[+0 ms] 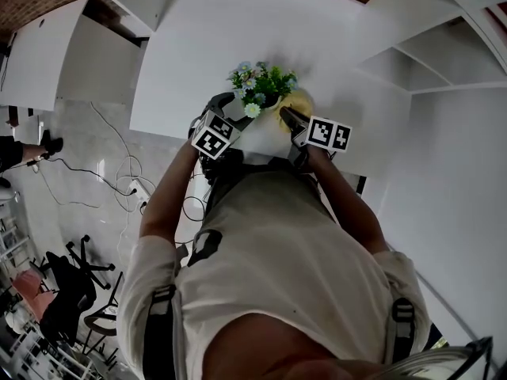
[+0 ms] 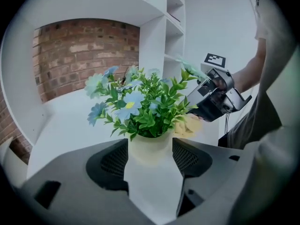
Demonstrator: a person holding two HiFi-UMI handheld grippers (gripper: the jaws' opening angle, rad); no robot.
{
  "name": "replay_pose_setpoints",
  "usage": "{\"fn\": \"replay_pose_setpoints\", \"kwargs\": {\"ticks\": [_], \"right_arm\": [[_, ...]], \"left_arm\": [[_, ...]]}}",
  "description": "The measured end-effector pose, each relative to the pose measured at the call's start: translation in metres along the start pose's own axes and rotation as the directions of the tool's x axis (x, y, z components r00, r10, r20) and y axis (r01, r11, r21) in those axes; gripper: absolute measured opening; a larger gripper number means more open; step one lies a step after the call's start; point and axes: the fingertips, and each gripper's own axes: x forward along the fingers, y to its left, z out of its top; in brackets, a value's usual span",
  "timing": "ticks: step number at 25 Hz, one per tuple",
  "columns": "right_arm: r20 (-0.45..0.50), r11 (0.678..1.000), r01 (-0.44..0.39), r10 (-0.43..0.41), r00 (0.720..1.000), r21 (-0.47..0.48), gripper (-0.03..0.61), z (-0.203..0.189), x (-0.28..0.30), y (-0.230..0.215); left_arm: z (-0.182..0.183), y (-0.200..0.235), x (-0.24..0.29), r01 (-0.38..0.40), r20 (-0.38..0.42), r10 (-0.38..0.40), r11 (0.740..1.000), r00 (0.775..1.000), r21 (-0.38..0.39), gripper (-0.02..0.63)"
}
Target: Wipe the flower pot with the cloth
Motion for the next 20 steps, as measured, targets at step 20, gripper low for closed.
{"fn": "replay_pose_setpoints", "kwargs": {"ticks": [20], "right_arm": [[-0.120,0.999,-0.007,0.003,0.993,-0.035,0.061,-0.044,0.009,0.005]], "left_arm": [[-0.011,-0.055,-0.003,-0.027,-0.031,0.029,0.998,0.999,0.059,0.298]]}}
